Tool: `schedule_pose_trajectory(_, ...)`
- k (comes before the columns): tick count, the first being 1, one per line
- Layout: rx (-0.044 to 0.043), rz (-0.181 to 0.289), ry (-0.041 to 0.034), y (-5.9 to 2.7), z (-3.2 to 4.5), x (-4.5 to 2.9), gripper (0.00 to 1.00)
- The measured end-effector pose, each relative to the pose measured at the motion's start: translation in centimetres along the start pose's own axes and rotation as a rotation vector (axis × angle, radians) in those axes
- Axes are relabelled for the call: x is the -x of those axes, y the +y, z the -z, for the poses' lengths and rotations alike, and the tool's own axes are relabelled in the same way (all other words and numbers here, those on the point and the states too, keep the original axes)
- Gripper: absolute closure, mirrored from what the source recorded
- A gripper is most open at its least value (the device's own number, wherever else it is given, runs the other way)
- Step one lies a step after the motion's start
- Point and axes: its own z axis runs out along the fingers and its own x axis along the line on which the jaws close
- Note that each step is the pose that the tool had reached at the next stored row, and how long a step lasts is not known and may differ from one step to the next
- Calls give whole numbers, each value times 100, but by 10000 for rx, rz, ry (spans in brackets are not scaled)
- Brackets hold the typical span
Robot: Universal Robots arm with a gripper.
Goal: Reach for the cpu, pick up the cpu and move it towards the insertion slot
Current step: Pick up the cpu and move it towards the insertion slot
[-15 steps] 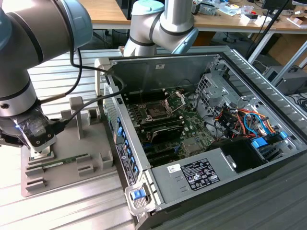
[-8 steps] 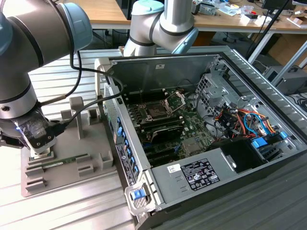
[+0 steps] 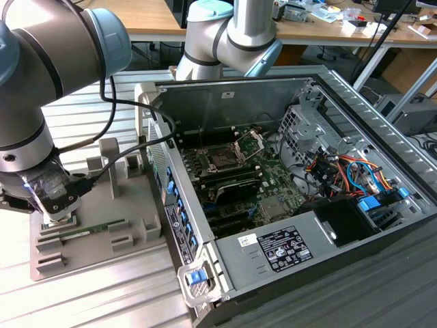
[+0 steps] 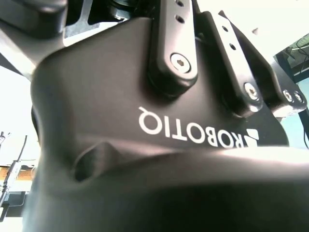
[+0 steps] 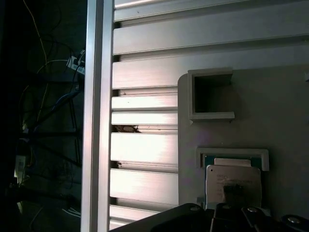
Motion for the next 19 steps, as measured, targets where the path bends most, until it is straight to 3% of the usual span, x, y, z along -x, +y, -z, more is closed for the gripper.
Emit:
schedule_pose_trajectory(5,0,0,0,0,-2,0,89)
schedule_pose_trajectory(6,0,0,1,0,-2,0,77)
schedule_pose_trajectory(7,0,0,0,0,-3,0,77)
schedule_pose_trajectory(9,0,0,0,0,-4,0,53)
schedule_pose_trajectory(10,0,0,1,0,-4,0,53)
schedule_pose_trajectory(14,0,0,1,0,-5,0,34)
schedule_pose_trajectory(19,1,13,-1,0,-10,0,34)
